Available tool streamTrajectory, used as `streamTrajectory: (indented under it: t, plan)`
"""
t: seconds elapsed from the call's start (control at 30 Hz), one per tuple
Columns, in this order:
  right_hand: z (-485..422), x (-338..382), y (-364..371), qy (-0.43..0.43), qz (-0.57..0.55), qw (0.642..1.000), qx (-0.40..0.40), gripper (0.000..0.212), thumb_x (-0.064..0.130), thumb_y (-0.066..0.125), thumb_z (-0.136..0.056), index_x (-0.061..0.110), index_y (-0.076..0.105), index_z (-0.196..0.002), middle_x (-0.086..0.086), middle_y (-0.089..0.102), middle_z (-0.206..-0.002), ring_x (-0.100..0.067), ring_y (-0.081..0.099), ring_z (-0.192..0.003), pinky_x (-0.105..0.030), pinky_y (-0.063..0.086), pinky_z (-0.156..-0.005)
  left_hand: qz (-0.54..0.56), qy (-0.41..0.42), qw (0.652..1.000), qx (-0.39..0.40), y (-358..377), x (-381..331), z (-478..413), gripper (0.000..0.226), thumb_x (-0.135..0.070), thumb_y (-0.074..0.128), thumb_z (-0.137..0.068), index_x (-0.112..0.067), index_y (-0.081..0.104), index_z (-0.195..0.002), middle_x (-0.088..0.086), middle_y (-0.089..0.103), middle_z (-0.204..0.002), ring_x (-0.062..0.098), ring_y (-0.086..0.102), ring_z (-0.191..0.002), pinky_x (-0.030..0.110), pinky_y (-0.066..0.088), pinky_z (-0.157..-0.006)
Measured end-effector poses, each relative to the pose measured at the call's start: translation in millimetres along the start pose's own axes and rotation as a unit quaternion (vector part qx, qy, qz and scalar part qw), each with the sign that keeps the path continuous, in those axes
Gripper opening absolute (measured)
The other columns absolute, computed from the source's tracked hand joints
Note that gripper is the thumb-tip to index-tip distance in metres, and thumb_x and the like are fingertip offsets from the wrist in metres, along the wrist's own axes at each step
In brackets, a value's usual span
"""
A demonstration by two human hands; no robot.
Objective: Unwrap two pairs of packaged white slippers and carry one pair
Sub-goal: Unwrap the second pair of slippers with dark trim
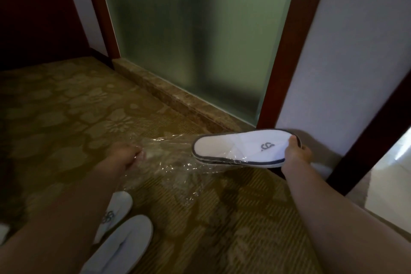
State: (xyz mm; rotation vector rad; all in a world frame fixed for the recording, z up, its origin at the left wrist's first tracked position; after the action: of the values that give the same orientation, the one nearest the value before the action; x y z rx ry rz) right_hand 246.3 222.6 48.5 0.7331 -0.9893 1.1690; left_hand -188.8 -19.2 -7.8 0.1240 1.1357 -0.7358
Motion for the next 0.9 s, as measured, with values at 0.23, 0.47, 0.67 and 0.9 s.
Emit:
streamTrajectory:
  t: [0.23,0.47,0.67,0.9]
  plan:
    - [2,4,-11,-0.01,-0.034,0.998,-0.055,0.049,0.033,0.049,-0.096,0.012,0.041,-0.139,-0.016,0.051,-0.138,-0.032,0.052,-0.123,-0.037,0.043,-0.097,-0.013,0.012,0.997,-0.08,-22,-12,13,0.013,0.002,0.057,-0.085,0.011,0.066,-0.087,0.015,0.057,-0.056,0.022,0.048,-0.039,0.019,0.038,-0.033]
    - [7,9,-33,-0.055,-0.086,0.984,-0.146,0.045,0.032,0.048,-0.095,0.008,0.043,-0.133,-0.015,0.05,-0.137,-0.03,0.053,-0.122,-0.031,0.042,-0.094,0.045,0.019,0.989,-0.137,-28,-18,30,0.008,0.001,0.053,-0.09,0.006,0.059,-0.087,0.022,0.069,-0.071,0.018,0.062,-0.04,0.017,0.036,-0.028]
    - [2,7,-47,-0.023,-0.067,0.981,-0.181,0.053,0.039,0.037,-0.098,0.006,0.041,-0.139,-0.014,0.043,-0.144,-0.032,0.046,-0.129,-0.035,0.037,-0.102,0.117,-0.045,0.99,-0.065,-12,8,7,0.016,-0.012,0.05,-0.094,-0.001,0.06,-0.089,0.006,0.06,-0.053,0.012,0.056,-0.029,0.021,0.046,-0.036]
    - [0,-6,-37,0.045,-0.085,0.987,-0.131,0.054,0.041,0.034,-0.099,0.007,0.036,-0.141,-0.016,0.042,-0.146,-0.029,0.045,-0.13,-0.034,0.037,-0.103,0.127,-0.029,0.991,0.027,55,-1,34,0.025,-0.012,0.039,-0.099,-0.007,0.051,-0.077,-0.002,0.058,-0.031,0.004,0.052,-0.023,0.013,0.04,-0.027]
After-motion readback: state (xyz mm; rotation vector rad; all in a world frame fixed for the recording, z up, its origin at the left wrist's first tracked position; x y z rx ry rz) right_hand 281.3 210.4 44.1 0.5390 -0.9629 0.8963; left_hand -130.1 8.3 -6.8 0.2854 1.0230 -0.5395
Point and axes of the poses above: each hand's wrist, its own z-axis away from the middle knuckle, its own y-axis out of the palm, x = y × z, the point moved 10 cm from there along -z, towards the middle knuckle
